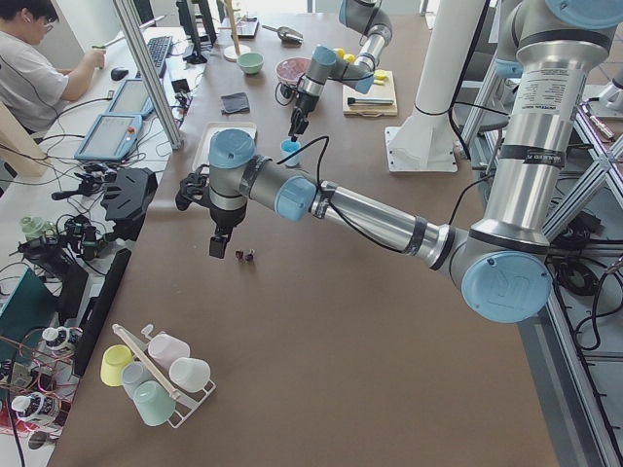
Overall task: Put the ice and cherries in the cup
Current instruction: 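Move the right gripper back over the pink ice bowl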
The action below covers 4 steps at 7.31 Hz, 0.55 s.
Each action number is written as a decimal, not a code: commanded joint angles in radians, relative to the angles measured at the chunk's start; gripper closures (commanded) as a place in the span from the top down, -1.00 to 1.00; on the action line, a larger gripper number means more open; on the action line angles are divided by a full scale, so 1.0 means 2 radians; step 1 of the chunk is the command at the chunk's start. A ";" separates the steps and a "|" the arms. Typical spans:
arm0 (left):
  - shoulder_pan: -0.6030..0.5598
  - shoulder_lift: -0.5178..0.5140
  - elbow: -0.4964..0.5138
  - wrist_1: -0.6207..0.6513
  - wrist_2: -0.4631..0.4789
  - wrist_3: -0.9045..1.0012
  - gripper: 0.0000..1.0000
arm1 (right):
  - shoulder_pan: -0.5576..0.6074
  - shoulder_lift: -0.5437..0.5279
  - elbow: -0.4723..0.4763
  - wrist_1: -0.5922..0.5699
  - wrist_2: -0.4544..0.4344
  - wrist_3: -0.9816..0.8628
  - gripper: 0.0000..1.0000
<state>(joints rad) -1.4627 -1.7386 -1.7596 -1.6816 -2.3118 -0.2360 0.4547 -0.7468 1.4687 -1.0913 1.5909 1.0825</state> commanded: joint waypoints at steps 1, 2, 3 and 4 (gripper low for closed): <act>0.000 0.006 0.002 -0.013 0.002 -0.001 0.96 | 0.025 -0.012 0.029 0.000 0.024 -0.001 1.00; 0.000 0.009 0.003 -0.022 0.002 -0.002 0.96 | 0.078 -0.028 0.038 -0.001 0.116 -0.001 1.00; 0.000 0.009 0.004 -0.023 0.002 -0.002 0.97 | 0.127 -0.057 0.056 -0.003 0.183 -0.007 1.00; 0.000 0.009 0.005 -0.023 0.002 -0.002 0.96 | 0.163 -0.096 0.083 -0.004 0.215 -0.013 1.00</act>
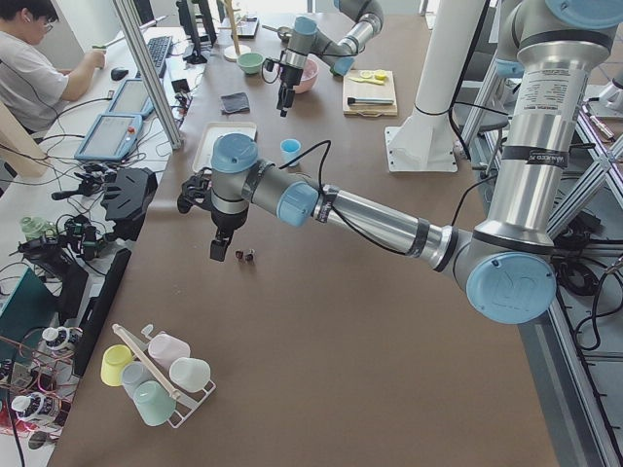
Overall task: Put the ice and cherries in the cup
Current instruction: 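Move the right gripper back over the pink ice bowl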
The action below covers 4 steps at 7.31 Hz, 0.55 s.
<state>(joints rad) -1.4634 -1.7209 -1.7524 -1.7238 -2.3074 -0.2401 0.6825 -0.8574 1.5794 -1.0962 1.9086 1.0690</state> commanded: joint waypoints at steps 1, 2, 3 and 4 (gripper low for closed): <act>0.001 0.003 0.002 -0.002 0.000 0.000 0.97 | 0.083 -0.073 0.042 -0.002 0.087 -0.021 1.00; 0.001 0.013 0.000 -0.002 0.000 0.001 0.96 | 0.128 -0.100 0.042 -0.003 0.134 -0.043 1.00; 0.001 0.014 -0.001 -0.002 -0.001 0.001 0.96 | 0.161 -0.126 0.054 -0.017 0.148 -0.069 1.00; 0.001 0.019 -0.002 -0.002 -0.001 0.001 0.96 | 0.176 -0.167 0.070 -0.025 0.147 -0.101 1.00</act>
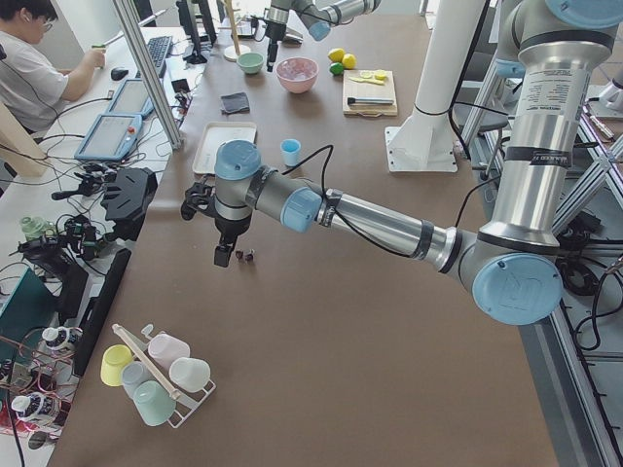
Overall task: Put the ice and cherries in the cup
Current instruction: 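Move the right gripper back over the pink ice bowl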
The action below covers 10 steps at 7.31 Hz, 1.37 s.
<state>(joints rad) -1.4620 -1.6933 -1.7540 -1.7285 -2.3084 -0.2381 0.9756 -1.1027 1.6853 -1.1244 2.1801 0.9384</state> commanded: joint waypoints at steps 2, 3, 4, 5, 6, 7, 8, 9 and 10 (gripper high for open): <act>0.000 0.005 -0.003 -0.011 -0.003 -0.001 0.97 | 0.038 -0.116 0.036 -0.013 -0.021 -0.047 1.00; 0.000 0.006 -0.003 -0.012 -0.003 -0.001 0.96 | 0.031 -0.139 0.045 -0.019 -0.061 -0.043 1.00; 0.000 0.005 -0.004 -0.012 -0.003 -0.001 0.97 | 0.026 -0.151 0.047 -0.035 -0.081 -0.040 1.00; 0.000 0.006 -0.006 -0.012 -0.003 -0.001 0.97 | 0.017 -0.163 0.052 -0.042 -0.086 -0.032 1.00; 0.000 0.006 -0.006 -0.017 -0.003 -0.002 0.96 | 0.006 -0.166 0.053 -0.042 -0.094 0.000 1.00; 0.000 0.006 -0.005 -0.020 -0.003 -0.002 0.96 | -0.005 -0.167 0.053 -0.044 -0.114 0.022 1.00; 0.000 0.006 -0.004 -0.021 -0.003 -0.002 0.96 | -0.011 -0.166 0.055 -0.048 -0.119 0.041 1.00; 0.000 0.006 -0.005 -0.022 -0.002 -0.003 0.96 | -0.019 -0.164 0.067 -0.060 -0.122 0.070 1.00; 0.000 0.005 -0.005 -0.022 0.000 -0.010 0.96 | -0.026 -0.158 0.093 -0.090 -0.131 0.097 1.00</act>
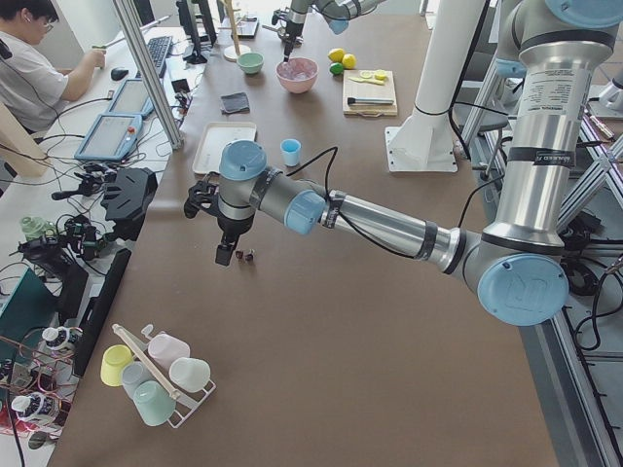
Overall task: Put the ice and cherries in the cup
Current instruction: 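Lower the right gripper into the ice cubes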
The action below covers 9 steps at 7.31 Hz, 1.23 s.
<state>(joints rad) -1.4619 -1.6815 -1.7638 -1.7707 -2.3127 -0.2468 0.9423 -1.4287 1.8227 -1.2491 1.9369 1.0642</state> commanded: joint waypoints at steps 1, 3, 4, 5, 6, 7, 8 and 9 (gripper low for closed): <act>0.000 0.000 0.000 -0.001 0.002 -0.005 0.97 | -0.010 0.028 0.040 -0.071 -0.008 0.035 1.00; 0.000 0.000 0.001 -0.002 0.004 -0.004 0.97 | -0.057 0.037 0.054 -0.135 -0.041 0.042 1.00; -0.001 0.001 0.003 -0.010 0.004 -0.004 0.96 | -0.080 0.033 0.057 -0.147 -0.061 0.055 1.00; -0.002 0.001 0.004 -0.011 0.004 -0.004 0.96 | -0.094 0.036 0.060 -0.174 -0.076 0.069 1.00; -0.002 0.001 0.003 -0.011 0.004 -0.003 0.96 | -0.102 0.036 0.060 -0.186 -0.087 0.071 1.00; -0.002 0.004 0.002 -0.011 0.004 -0.003 0.96 | -0.104 0.035 0.057 -0.186 -0.092 0.072 1.00; -0.002 0.004 0.002 -0.012 0.004 -0.003 0.97 | -0.104 0.039 0.054 -0.186 -0.092 0.073 1.00; -0.002 0.004 0.001 -0.011 0.004 -0.003 0.96 | -0.102 0.039 0.049 -0.186 -0.093 0.097 0.98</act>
<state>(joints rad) -1.4649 -1.6744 -1.7597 -1.7936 -2.3052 -0.2532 0.7373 -1.3533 1.9310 -1.6196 1.7556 1.2203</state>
